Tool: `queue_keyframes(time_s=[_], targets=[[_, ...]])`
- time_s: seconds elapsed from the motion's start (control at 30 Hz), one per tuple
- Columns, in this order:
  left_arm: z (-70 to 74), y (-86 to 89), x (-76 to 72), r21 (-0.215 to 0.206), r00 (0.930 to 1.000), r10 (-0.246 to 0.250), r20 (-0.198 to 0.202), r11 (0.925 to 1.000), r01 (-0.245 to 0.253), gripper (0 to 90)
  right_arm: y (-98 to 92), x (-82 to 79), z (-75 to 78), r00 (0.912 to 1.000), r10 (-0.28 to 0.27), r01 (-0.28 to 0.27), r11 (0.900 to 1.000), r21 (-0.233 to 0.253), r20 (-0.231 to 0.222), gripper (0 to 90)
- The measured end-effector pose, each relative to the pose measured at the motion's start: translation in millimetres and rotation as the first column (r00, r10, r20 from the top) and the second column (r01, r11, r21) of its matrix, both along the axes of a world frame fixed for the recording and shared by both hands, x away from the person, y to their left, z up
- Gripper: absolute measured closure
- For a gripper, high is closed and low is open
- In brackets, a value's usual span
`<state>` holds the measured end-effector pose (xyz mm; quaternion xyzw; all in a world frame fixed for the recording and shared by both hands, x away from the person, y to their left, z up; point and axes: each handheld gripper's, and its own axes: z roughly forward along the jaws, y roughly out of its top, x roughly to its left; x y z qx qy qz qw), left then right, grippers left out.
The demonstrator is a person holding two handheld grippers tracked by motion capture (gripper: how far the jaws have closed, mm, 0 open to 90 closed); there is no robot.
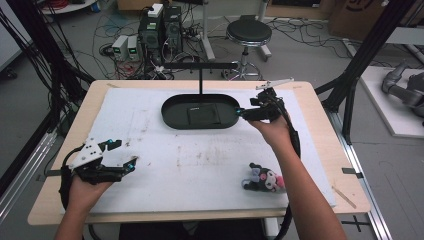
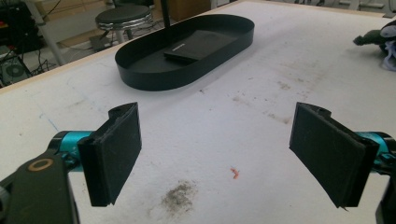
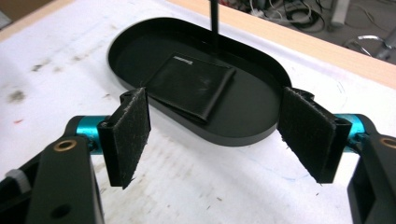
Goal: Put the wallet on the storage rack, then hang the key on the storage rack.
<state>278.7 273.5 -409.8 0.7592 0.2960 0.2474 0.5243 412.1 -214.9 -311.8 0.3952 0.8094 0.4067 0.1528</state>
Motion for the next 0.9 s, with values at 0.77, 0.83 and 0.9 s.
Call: queue_keyframes(time_s=[0.77,0.83,0.9], targets=[[-7.3,-6.7,13.2,0.015,0.9992,0.005,-0.039,0.9999,-0.004,16.8,-42.4,-32.8,-19.7,0.9995,-0.002,0.001,1.000,0.029,0.032,22.3],[-6.0,-6.0,9.3,0.017,0.9993,0.011,-0.034,0.9998,-0.011,16.8,-45.0,-35.6,-23.9,0.9997,0.002,-0.003,1.000,0.025,0.026,22.3],[-4.9,-5.5,8.2,0.022,0.9995,0.013,-0.030,0.9997,-0.012,16.8,-45.7,-37.7,-25.4,0.9996,0.004,-0.005,1.000,0.027,0.029,22.3]])
